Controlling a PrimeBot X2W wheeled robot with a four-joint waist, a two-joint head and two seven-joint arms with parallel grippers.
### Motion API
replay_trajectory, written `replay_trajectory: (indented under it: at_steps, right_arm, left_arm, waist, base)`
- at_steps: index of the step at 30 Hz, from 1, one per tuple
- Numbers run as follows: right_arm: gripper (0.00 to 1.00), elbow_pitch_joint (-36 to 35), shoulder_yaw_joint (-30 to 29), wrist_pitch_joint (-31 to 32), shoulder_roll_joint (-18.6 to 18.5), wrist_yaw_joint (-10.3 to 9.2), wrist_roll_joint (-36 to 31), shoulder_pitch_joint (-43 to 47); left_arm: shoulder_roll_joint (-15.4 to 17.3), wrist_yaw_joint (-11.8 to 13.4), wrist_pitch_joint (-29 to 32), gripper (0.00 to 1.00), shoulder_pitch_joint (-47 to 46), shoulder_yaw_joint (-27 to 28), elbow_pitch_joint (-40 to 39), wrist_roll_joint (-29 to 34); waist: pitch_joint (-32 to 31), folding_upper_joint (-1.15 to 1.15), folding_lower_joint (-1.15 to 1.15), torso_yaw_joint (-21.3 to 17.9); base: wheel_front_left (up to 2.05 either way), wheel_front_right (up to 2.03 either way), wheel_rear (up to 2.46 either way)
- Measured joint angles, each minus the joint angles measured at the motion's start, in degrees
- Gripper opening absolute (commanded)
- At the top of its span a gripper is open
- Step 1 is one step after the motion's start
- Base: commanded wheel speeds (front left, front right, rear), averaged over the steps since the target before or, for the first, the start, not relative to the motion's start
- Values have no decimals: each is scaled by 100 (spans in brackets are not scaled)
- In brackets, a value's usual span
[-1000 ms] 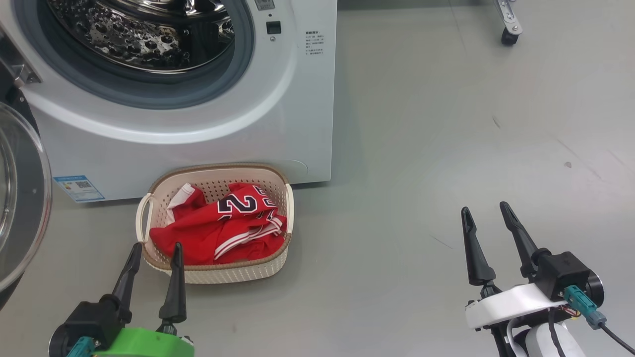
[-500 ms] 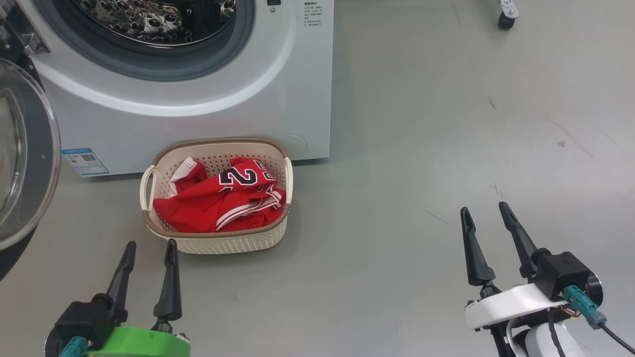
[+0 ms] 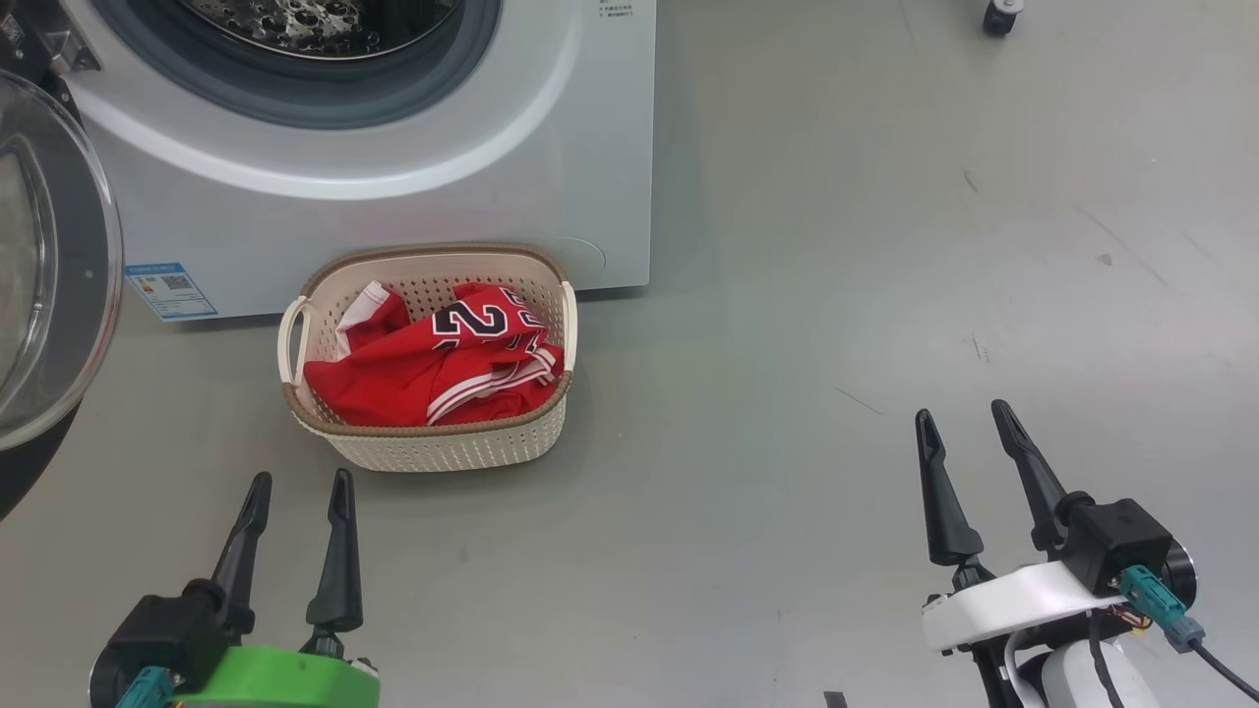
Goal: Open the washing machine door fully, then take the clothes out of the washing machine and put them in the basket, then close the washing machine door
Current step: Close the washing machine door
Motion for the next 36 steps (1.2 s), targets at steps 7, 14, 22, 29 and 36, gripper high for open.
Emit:
replay_trajectory:
  at_steps: [7,14,22,29,36]
  right_arm:
    - [100,0,1,0,0,0,1,-1]
    - [100,0,3,0,0,0,1,-3]
    - [100,0,21,0,0,-1,1,-3]
    - [100,-1,31,0,0,-2,11,-3]
    - [100,-1,36,0,0,-5,29,-3]
  left_arm:
    - [0,0,0,100,0,26,-24,0]
    - [0,0,0,100,-1,56,-26,2]
    - [2,0,0,100,-1,130,-24,43]
    - [2,0,0,100,-1,88,-22,48]
    - [2,0,0,100,-1,85,5,58]
  waist:
    - [9,0,0,13]
    - [1,0,0,24]
    - [0,0,0,24]
    - [14,0,0,31]
    - [15,0,0,66]
  base:
    - [-7,7,0]
    - [20,-20,0]
    - [32,-32,0]
    - [5,-5,0]
    - [0,0,0]
